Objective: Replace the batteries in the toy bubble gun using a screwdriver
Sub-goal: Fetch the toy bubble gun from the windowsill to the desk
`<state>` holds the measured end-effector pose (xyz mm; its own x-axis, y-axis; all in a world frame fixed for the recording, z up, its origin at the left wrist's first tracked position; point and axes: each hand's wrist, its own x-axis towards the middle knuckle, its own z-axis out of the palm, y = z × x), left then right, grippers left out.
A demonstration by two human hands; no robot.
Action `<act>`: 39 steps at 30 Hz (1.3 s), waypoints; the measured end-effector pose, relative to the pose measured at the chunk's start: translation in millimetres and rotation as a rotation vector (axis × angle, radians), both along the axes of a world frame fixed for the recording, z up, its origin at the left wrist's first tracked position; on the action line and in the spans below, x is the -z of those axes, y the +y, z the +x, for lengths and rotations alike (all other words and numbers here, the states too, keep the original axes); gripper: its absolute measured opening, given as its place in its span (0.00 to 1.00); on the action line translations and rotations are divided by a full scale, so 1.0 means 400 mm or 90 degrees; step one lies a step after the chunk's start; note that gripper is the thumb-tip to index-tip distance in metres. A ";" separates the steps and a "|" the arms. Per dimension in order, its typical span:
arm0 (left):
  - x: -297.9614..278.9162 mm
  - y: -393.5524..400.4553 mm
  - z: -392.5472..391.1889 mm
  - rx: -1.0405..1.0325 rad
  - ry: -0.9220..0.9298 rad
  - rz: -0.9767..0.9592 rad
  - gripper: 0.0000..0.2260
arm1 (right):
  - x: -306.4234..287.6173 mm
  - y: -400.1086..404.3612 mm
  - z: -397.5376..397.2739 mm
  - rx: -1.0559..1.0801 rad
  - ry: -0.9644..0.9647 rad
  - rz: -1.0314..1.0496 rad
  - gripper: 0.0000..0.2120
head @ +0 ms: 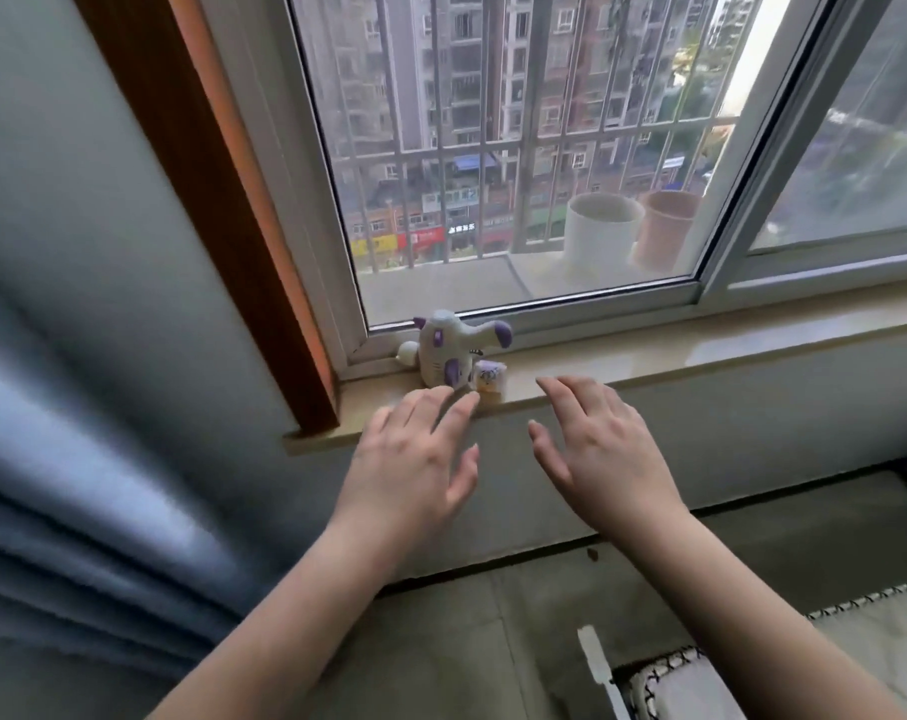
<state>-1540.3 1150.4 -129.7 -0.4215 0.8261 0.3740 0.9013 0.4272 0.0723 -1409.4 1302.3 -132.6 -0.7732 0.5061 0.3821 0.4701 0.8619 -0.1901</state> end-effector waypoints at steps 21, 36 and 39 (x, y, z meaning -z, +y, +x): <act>0.221 0.190 -0.372 0.057 -0.064 0.087 0.19 | 0.137 0.265 -0.438 -0.046 -0.101 0.018 0.23; 0.290 0.200 -0.443 0.060 -0.148 0.115 0.15 | 0.101 0.406 -0.601 -0.168 -0.486 -0.094 0.17; 0.295 0.199 -0.453 0.045 -0.198 0.139 0.15 | 0.116 0.406 -0.567 -0.148 -0.421 -0.110 0.18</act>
